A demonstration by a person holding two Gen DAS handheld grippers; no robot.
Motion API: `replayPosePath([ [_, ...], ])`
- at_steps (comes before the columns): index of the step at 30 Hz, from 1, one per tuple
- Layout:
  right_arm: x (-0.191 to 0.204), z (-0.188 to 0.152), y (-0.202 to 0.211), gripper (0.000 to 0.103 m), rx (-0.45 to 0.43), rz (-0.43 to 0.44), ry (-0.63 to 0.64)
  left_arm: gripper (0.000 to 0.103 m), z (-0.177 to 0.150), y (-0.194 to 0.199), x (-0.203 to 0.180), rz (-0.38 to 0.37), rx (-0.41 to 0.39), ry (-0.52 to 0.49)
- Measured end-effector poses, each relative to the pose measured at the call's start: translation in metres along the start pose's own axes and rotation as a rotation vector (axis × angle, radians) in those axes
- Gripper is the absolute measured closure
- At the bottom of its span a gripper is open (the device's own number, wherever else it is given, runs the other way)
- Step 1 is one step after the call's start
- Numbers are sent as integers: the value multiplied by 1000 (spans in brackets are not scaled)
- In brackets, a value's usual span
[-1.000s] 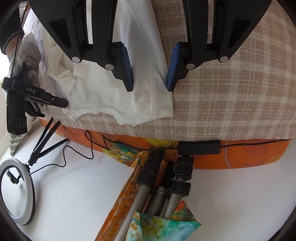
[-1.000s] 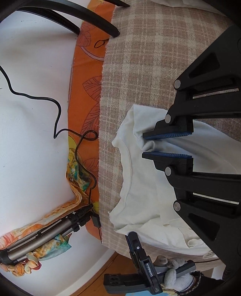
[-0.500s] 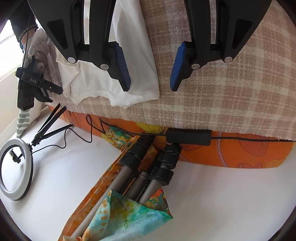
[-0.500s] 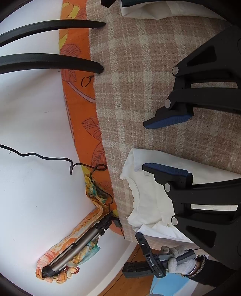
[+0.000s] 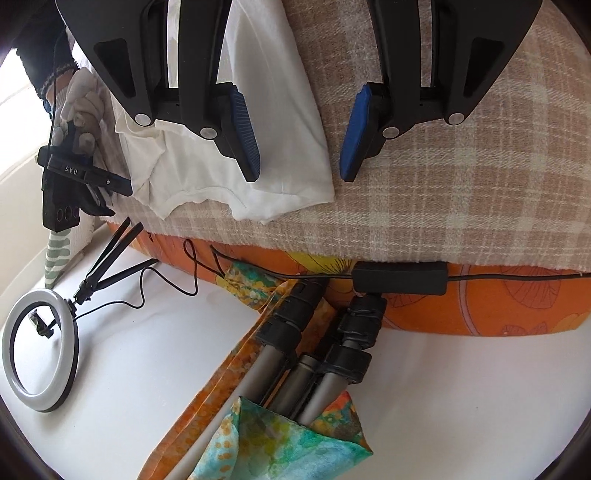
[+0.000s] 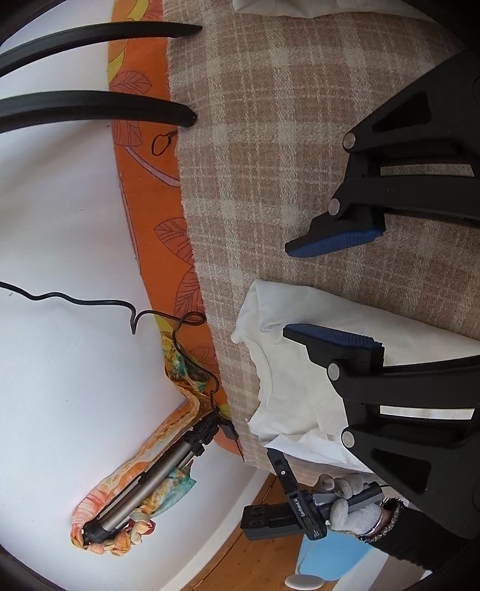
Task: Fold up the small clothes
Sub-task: 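Move both tools to the collar end of the folded shirt, then grasp the collar end with both tools and fold it over the hem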
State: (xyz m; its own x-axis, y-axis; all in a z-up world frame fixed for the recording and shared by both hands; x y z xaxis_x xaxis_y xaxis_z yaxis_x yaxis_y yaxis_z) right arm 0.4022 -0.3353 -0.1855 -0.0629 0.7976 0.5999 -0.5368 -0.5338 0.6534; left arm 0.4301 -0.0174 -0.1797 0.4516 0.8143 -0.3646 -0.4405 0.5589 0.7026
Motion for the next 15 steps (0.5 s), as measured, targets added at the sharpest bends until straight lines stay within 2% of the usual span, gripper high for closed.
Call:
replayPosePath([
  [6, 25, -1, -19, 64, 21, -34, 95, 62, 7, -10, -18, 46, 10, -91],
  [7, 28, -1, -21, 73, 21, -39, 104, 72, 7, -11, -20, 52, 14, -103],
  [8, 30, -2, -25, 89, 35, -37, 105, 91, 7, -13, -21, 55, 18, -108],
  [9, 31, -3, -28, 91, 50, -31, 104, 97, 6, -15, -21, 38, 28, -101],
  [15, 36, -1, -13, 94, 19, -2, 94, 97, 5, -1, -24, 18, -25, -94],
])
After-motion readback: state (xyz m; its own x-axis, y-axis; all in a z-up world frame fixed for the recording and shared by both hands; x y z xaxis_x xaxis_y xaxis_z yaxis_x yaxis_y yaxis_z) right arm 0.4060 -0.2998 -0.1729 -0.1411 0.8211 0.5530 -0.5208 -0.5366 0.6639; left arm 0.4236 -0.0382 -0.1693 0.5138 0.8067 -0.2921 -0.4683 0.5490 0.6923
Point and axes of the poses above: each gripper's, at about its wrist camera, not at the fingertips, and y roughly against the way its jaws point, x to its left, z to its top, the point moved 5 cm from there along -y, roughly the way its jaws point, and after that the axes turned 11 degrees about -y, right-handed, at the moved point
